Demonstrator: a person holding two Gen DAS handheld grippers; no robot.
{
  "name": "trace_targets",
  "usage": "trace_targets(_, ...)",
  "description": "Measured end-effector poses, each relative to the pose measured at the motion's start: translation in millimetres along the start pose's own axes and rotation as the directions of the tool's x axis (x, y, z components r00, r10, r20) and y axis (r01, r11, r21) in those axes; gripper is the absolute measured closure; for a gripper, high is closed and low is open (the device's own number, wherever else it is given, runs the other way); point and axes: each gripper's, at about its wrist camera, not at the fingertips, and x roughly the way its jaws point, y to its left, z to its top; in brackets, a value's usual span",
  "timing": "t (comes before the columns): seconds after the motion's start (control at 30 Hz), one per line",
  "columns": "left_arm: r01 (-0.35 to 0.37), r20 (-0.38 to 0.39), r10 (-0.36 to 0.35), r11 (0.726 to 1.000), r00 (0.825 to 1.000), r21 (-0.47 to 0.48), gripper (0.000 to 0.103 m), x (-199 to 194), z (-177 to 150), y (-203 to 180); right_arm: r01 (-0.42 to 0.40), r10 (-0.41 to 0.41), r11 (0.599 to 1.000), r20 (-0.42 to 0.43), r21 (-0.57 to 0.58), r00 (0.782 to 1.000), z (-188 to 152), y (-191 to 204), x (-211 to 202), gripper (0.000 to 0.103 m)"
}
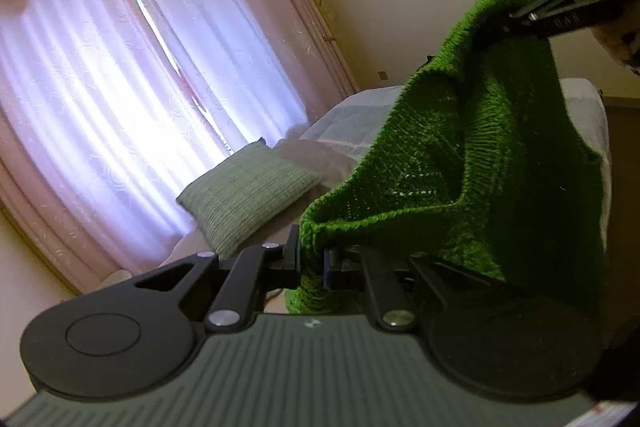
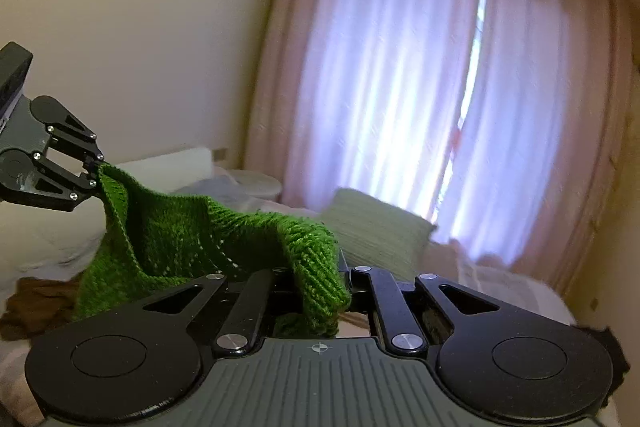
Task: Fold clothes
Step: 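Raise the vest with both grippers and shake it out, holding its hem edges apart, then lay the vest flat on the bed with both grippers, pulling the hem taut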
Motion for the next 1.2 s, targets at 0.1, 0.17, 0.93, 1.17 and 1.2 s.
trace_targets(0.1,0.017,-0.050,-0.017,1.000,0.999,-0.004,0.094,87.2,18.0,8.2,-0.002,0.004,1.000,-0.068,0.029,0.998,-23.1,-57.4,65.3,0.098)
trace_targets(0.17,0.017,-0.098,-0.019,1.000,0.995,-0.014,0.093,166.5,21.2,9.8,-0.019,0.026,0.998,-0.110,0.061,0.994,-43.4,-100.1,124.5,0.098)
trace_targets(0.93,-0.026,-0.524,-0.314,0.839,0.792,-0.543,0.071,315.5,-227.7,-132.2,0.161,0.148,0.914,-0.675,0.373,0.723,-339.8,-91.3,183.6,0.046)
trace_targets(1.17,0.089,-0.479,-0.476,0.772,0.738,-0.629,0.052,297.0,-267.0,-192.8,0.186,0.183,0.889,-0.696,0.419,0.694,-370.7,-20.2,137.8,0.036)
trace_targets(1.2,0.081,-0.486,-0.475,0.771,0.733,-0.632,0.052,299.7,-272.0,-197.1,0.205,0.177,0.880,-0.697,0.428,0.695,-374.6,-18.1,137.8,0.036)
